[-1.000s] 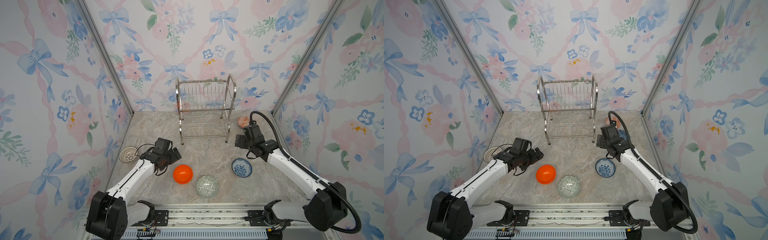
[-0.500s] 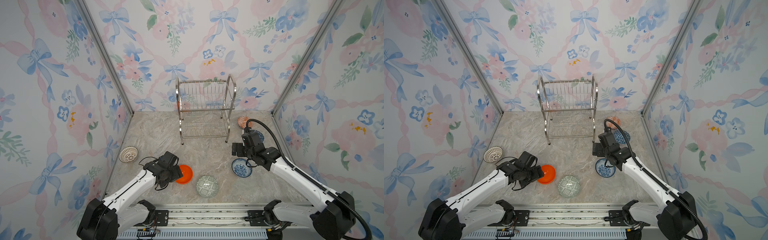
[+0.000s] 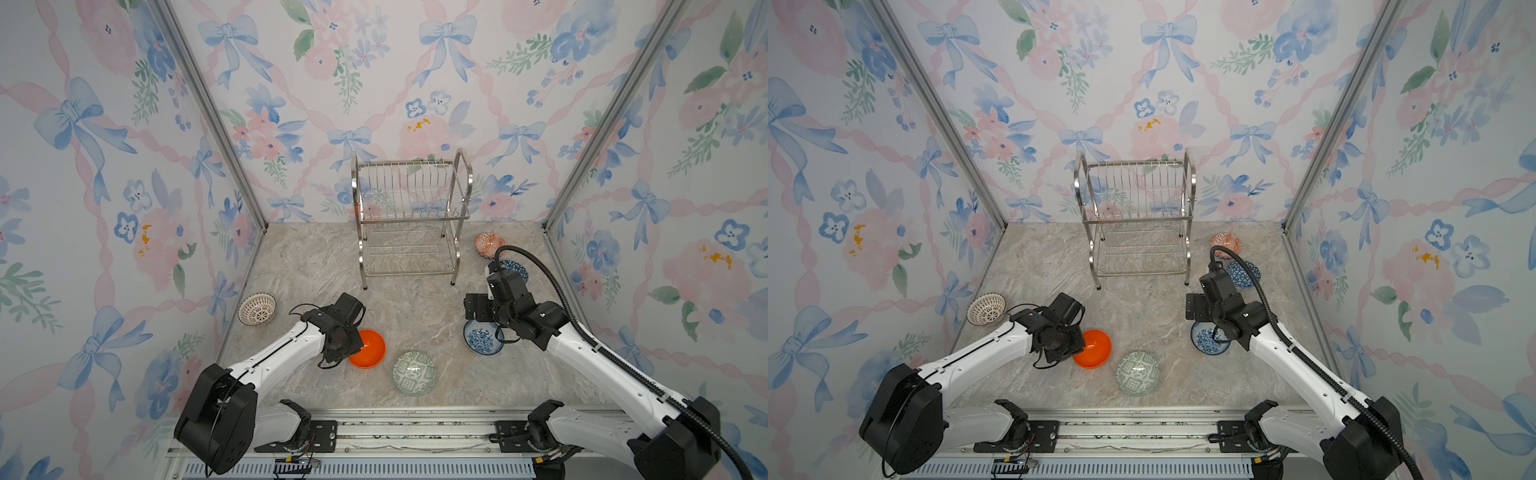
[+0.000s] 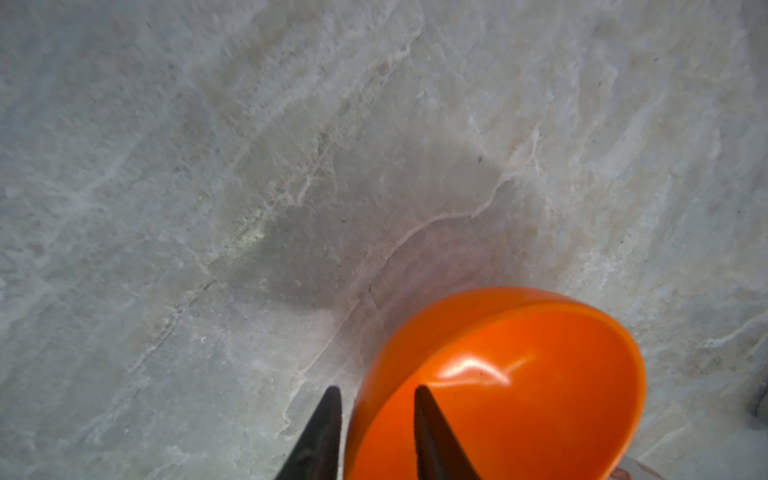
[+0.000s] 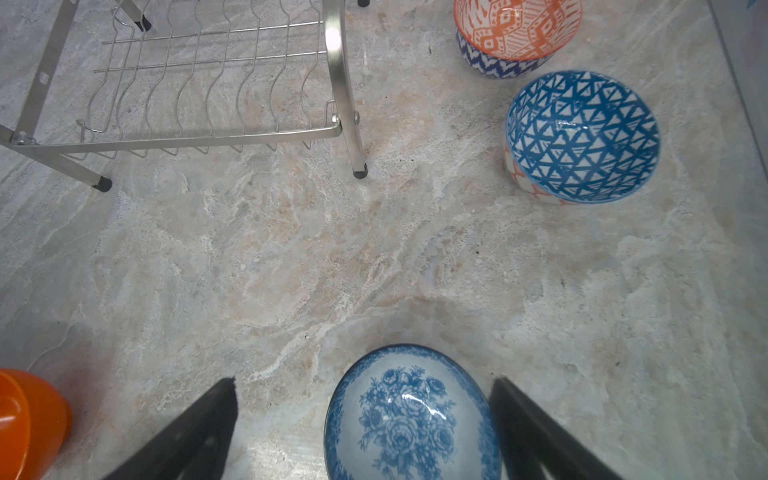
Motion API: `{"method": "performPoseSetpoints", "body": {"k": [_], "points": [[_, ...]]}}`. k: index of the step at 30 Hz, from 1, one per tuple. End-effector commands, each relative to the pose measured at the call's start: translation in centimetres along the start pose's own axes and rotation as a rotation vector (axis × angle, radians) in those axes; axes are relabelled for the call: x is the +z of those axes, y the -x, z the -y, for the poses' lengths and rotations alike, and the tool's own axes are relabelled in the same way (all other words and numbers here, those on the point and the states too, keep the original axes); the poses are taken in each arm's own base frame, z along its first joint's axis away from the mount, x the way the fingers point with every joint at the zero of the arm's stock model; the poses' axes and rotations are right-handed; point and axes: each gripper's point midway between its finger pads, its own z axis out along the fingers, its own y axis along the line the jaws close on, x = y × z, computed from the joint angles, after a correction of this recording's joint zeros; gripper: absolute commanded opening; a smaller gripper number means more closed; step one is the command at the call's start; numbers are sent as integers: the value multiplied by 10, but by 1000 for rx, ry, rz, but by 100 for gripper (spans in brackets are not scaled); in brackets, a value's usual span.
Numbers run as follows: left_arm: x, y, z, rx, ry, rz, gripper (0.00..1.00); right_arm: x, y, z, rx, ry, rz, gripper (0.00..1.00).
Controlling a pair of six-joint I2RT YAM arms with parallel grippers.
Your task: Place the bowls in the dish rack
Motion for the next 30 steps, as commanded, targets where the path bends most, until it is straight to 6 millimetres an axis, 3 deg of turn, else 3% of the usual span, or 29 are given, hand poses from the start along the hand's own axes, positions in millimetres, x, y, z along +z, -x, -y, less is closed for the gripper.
{"method": "performPoseSetpoints", "body": {"k": [1, 8, 12, 21, 30], "points": [[0, 5, 6, 37, 18, 4, 26, -2, -13, 1, 3, 4, -33, 97], [5, 12, 24, 70, 32, -1, 9, -1, -16, 2, -9, -3, -51, 97], [4, 20, 45, 99, 21, 9, 4, 1, -16, 4, -3, -7, -55, 97], [11, 26, 95, 147, -5, -1, 3, 2, -14, 10, 33, -25, -88, 97], [22, 25, 124, 172, -4, -9, 17, 11, -19, 10, 35, -12, -143, 97]]}}
